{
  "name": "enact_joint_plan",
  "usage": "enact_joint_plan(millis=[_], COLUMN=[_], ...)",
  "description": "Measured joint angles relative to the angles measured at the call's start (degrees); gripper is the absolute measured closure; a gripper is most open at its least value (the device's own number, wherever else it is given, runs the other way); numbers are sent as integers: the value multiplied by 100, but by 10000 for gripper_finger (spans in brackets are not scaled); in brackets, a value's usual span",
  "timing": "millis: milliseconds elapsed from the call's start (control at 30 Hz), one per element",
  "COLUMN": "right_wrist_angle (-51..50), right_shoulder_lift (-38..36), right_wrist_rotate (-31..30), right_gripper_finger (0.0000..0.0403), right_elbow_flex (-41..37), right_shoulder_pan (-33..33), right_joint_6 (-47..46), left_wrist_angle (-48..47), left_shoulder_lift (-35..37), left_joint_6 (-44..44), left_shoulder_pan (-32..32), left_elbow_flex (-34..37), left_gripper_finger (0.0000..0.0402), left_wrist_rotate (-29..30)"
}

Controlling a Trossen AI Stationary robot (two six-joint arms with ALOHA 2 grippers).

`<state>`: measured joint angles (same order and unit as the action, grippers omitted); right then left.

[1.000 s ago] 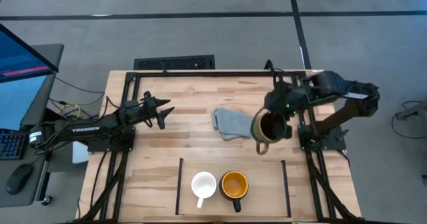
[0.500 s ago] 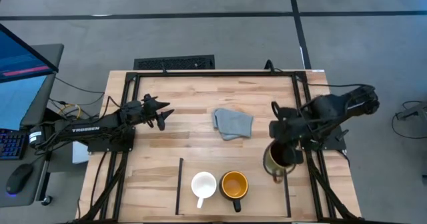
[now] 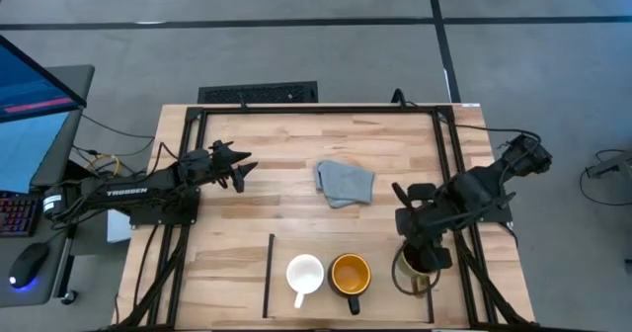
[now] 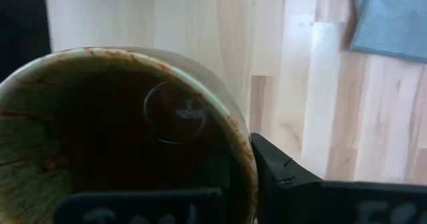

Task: Stack small to large cups/mugs on shelf
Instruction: Put the light brown mug on the shelf

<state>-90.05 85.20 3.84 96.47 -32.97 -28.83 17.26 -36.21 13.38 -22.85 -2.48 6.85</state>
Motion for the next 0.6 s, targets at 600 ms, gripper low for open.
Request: enact_joint_plan(millis=[600], right_wrist_angle=[101], right_shoulder_lift=[412], right_wrist_rotate=[333], right_gripper_finger=[362], right_elbow_flex=[130], right_shoulder_pan=[391], right_joint_6=[371], left_wrist_angle=[-781], left_shoulder_lift=[-2], left_joint_6=[471], left_shoulder_pan=[-2], left_elbow_flex=[0], left_gripper_finger=[205], left_wrist_rotate=[0])
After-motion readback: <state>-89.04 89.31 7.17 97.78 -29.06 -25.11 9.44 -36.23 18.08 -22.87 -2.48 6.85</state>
